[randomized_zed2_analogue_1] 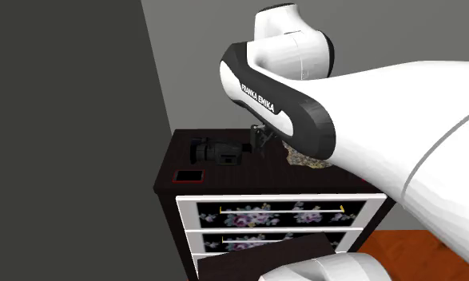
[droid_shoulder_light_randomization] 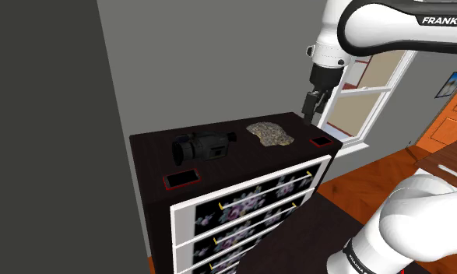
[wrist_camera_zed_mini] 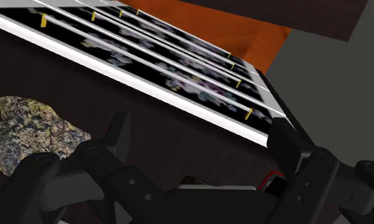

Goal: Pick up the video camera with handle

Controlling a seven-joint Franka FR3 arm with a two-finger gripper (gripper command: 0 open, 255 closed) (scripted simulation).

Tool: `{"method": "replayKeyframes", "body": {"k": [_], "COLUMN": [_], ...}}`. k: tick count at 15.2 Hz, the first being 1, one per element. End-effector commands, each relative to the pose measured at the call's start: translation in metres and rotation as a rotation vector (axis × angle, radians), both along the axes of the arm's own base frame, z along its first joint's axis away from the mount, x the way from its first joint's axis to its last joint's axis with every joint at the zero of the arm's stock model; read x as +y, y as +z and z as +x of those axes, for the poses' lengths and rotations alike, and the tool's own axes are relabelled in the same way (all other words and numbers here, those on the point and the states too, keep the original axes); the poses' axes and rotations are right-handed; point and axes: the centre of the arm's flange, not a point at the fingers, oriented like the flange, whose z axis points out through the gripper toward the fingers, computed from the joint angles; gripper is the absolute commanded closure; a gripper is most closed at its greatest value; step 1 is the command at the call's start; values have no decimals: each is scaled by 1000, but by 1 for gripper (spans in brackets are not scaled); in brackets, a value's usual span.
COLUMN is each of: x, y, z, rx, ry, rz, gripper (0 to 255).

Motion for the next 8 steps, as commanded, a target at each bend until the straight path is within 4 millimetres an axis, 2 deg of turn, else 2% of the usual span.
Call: {"method": "replayKeyframes", "body": {"k": [1, 8], "x": [0, -24], "y": [0, -40], "z": [0, 77], "rx": [0, 4], "ry": [0, 230], "rz": [0, 37], "gripper": [0, 0]}}
